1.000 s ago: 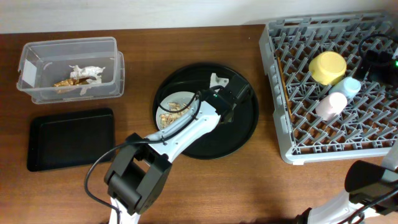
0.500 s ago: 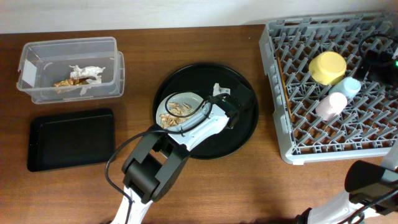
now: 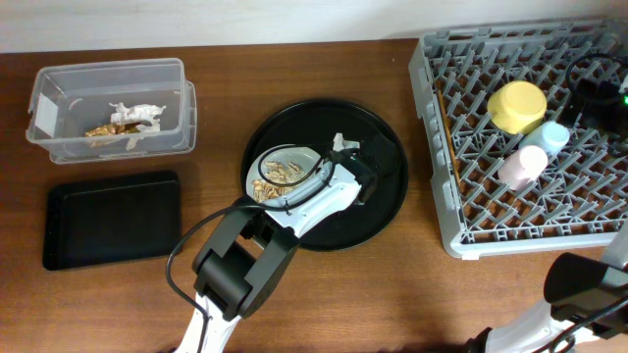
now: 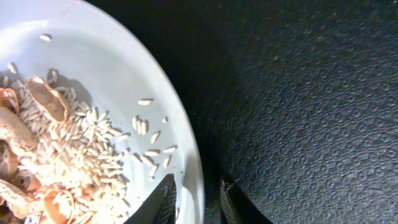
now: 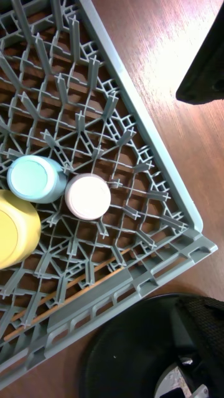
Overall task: Sort waste into correct bins and load items into the dishwasher rack
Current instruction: 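Lift the plate and carry it left over the small black tray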
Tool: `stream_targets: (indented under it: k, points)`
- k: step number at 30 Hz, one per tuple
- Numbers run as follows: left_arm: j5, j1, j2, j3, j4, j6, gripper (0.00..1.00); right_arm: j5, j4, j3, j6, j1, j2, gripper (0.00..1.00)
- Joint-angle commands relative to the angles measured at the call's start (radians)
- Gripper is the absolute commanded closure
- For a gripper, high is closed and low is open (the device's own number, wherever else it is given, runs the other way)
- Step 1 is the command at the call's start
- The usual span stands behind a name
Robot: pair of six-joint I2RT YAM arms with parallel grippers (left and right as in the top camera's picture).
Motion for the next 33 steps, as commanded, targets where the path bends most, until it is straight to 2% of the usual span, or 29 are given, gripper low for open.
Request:
stream_targets:
  k: [1,8,14,19,22,33]
  points:
    - [-0.022,-0.001,0.010,0.010,-0.008,-0.007,0.80,-0.005,0.000,-0.001,0.012,-0.003,0.003,0.01]
    - [-0.021,-0.003,0.009,0.010,-0.014,-0.007,0.99,-0.005,0.000,-0.001,0.012,-0.003,0.003,0.02]
    - [-0.023,-0.015,0.008,0.034,-0.047,-0.007,0.99,-0.005,0.000,-0.001,0.012,-0.003,0.003,0.02]
    - [-0.060,-0.022,0.008,0.175,-0.224,-0.021,0.99,-0.005,0.000,-0.001,0.012,-0.003,0.003,0.02]
    - [-0.059,-0.023,0.008,0.259,-0.346,-0.103,0.99,-0.005,0.000,-0.001,0.012,-0.003,0.003,0.02]
    - [-0.048,0.032,0.007,0.363,-0.549,-0.141,0.99,-0.005,0.000,-0.001,0.012,-0.003,0.003,0.02]
